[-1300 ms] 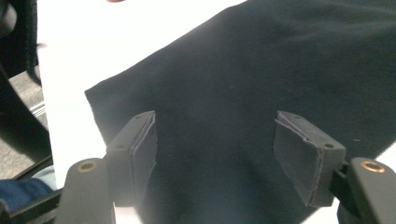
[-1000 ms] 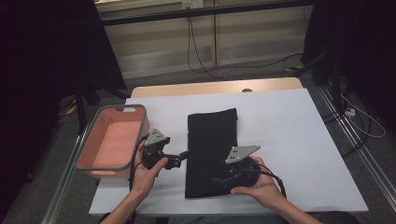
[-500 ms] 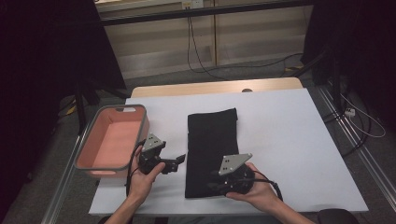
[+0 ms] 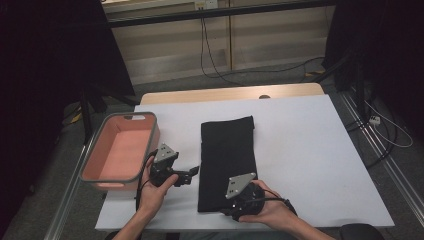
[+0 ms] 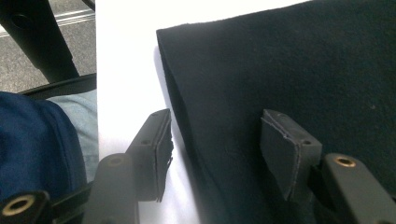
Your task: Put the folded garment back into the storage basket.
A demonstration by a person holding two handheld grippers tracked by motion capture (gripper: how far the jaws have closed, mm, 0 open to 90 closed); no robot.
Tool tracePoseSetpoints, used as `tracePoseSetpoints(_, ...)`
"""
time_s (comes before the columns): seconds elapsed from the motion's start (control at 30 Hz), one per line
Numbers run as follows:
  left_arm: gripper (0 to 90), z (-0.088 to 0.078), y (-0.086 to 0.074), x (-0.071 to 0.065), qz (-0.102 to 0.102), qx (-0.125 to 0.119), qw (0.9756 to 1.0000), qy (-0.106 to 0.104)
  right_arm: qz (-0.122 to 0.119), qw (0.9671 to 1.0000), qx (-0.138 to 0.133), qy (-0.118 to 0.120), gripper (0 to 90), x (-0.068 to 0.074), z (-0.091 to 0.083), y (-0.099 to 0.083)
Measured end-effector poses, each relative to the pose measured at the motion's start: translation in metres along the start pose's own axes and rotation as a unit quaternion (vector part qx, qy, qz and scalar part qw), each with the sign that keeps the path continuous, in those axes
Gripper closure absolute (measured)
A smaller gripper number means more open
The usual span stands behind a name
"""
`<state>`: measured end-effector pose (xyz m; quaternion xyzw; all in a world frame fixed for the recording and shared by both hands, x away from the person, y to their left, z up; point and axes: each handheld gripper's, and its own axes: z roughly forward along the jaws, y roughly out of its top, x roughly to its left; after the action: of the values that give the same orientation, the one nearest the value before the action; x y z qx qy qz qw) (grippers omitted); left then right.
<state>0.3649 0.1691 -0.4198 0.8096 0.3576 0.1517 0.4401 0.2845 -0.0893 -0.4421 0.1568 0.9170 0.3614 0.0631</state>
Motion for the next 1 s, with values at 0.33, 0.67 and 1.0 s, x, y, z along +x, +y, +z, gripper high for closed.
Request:
tracePoseSetpoints(0.33,8.4,0.003,0.0,0.0,-0.002,0.009,1.0,0.002,-0.028,0.9993,0.024,-0.006,40.9,0.006,0.006,0.002)
tracePoseSetpoints(0.67,8.4,0.003,-0.001,0.001,-0.003,0.012,0.9999,0.004,-0.033,0.9987,0.038,-0.009,51.7,0.002,0.007,0.007)
tracePoseSetpoints(1.0,8.4,0.005,-0.002,0.003,-0.01,0.013,0.9999,0.003,-0.042,0.9983,0.029,-0.029,76.3,-0.005,0.006,0.005)
